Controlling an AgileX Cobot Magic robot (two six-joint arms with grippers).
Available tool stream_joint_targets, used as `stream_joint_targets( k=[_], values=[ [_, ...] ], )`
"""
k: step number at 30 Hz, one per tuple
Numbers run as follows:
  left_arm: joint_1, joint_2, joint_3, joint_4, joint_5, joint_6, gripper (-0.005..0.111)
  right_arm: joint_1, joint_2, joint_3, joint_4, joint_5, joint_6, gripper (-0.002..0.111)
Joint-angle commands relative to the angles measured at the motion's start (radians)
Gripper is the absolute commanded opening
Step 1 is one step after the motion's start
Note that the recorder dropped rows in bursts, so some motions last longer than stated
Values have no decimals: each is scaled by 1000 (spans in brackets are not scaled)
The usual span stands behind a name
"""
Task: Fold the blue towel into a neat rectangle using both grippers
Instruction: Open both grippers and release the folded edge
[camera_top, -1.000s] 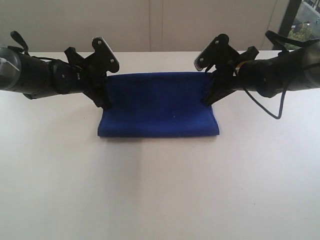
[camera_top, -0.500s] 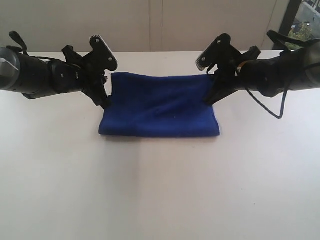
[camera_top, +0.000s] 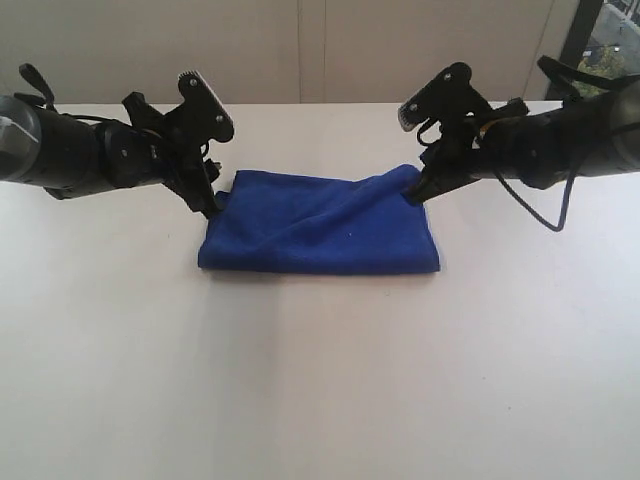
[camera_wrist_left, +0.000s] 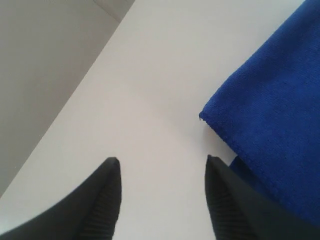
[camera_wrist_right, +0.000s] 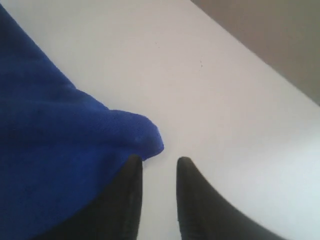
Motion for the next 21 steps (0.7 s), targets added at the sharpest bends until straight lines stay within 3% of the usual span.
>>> stream_joint_targets(
  k=[1, 3, 6, 16, 21],
  values=[
    [16, -6, -50, -61, 66, -42, 38, -6, -4, -124, 16, 278, 176, 11],
    [27, -6, -98, -61, 159, -62, 23, -6, -4, -149, 21, 320, 188, 2],
    [33, -6, -148, -61, 265, -112, 1, -6, 23, -174, 46, 307, 188, 0],
    [39, 12, -184, -61, 323, -226, 0, -4, 184, -282, 120, 313, 188, 0],
    [81, 74, -288, -61, 468, -292, 0, 6, 192, -312, 137, 367, 188, 0]
  ],
)
